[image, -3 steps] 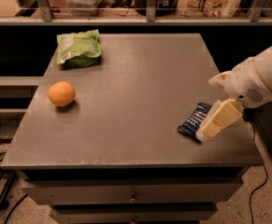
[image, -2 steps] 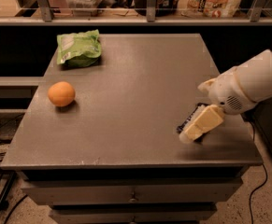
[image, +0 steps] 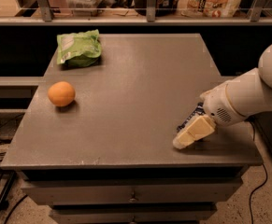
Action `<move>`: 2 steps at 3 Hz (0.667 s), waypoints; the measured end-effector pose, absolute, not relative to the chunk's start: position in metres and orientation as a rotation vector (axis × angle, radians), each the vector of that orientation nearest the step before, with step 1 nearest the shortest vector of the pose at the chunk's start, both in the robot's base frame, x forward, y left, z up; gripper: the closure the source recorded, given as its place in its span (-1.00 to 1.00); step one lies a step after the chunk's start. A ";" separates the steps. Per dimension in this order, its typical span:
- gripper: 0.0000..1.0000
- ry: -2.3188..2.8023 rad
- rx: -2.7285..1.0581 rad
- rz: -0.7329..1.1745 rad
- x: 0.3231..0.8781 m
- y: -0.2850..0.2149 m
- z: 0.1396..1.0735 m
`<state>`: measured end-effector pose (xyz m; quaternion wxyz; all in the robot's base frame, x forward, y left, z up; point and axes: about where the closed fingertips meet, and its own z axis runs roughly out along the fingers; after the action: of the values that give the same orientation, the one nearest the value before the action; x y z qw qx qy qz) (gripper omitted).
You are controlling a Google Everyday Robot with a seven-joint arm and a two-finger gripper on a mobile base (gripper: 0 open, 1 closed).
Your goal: Move rxbar blueberry near green rice chip bag
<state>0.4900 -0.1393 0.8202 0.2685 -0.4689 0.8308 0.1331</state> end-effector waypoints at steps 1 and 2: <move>-1.00 2.241 -1.224 0.282 0.492 -0.150 0.829; -0.68 2.247 -1.194 0.260 0.492 -0.160 0.832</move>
Offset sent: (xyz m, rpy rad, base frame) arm 0.0025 -0.0372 0.0140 -0.0333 -0.0645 -0.1092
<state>0.4921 -0.1604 0.8316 0.2877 -0.4470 0.8414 0.0973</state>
